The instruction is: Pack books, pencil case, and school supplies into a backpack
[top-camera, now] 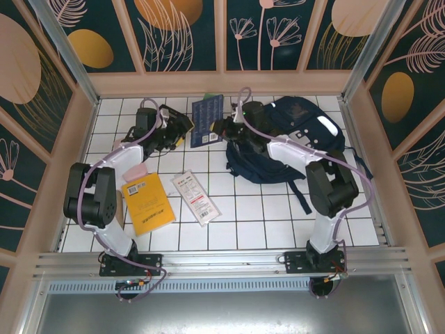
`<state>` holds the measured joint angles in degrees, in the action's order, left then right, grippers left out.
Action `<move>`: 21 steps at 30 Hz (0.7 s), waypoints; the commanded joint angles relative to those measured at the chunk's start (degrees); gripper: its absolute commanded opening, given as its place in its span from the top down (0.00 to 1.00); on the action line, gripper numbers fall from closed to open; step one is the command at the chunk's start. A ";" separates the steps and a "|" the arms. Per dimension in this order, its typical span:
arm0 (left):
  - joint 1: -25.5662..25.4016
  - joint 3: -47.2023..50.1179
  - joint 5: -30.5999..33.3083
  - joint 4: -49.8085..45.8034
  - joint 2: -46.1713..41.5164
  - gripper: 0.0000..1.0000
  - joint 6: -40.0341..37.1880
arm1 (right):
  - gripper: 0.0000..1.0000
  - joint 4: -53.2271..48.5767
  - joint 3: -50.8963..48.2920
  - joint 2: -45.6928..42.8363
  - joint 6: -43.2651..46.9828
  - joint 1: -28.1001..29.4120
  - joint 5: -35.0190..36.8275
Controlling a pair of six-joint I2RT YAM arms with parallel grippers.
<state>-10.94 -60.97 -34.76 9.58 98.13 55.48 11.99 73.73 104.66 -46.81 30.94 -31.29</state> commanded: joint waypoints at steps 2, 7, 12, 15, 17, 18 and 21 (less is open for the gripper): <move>0.04 3.36 -6.80 16.09 -1.45 0.22 10.03 | 1.00 3.52 -1.31 -4.48 -0.78 -2.31 -8.07; -0.03 6.99 -9.43 30.34 -1.89 0.22 18.14 | 1.00 7.09 -1.95 -5.60 -4.48 -3.07 -11.38; -0.26 10.14 -10.81 41.64 -1.80 0.26 24.60 | 1.00 12.69 -3.68 -5.94 -8.96 -3.50 -12.81; -0.74 10.39 -11.22 42.79 -1.41 0.28 25.49 | 1.00 14.31 -3.69 -6.08 -10.21 -3.44 -13.19; -1.09 10.29 -11.42 41.21 -1.32 0.28 24.51 | 1.00 15.36 -3.92 -6.41 -10.71 -3.53 -13.12; -1.16 10.26 -11.25 39.69 -1.53 0.27 23.59 | 1.00 15.90 -4.02 -6.61 -11.04 -3.59 -13.13; -1.49 10.63 -11.08 39.54 -2.10 0.29 23.16 | 1.00 17.80 -4.46 -6.93 -12.12 -3.68 -13.61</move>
<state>-11.94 -50.87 -44.60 46.48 97.65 78.35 22.68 69.93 101.30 -57.12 27.73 -42.94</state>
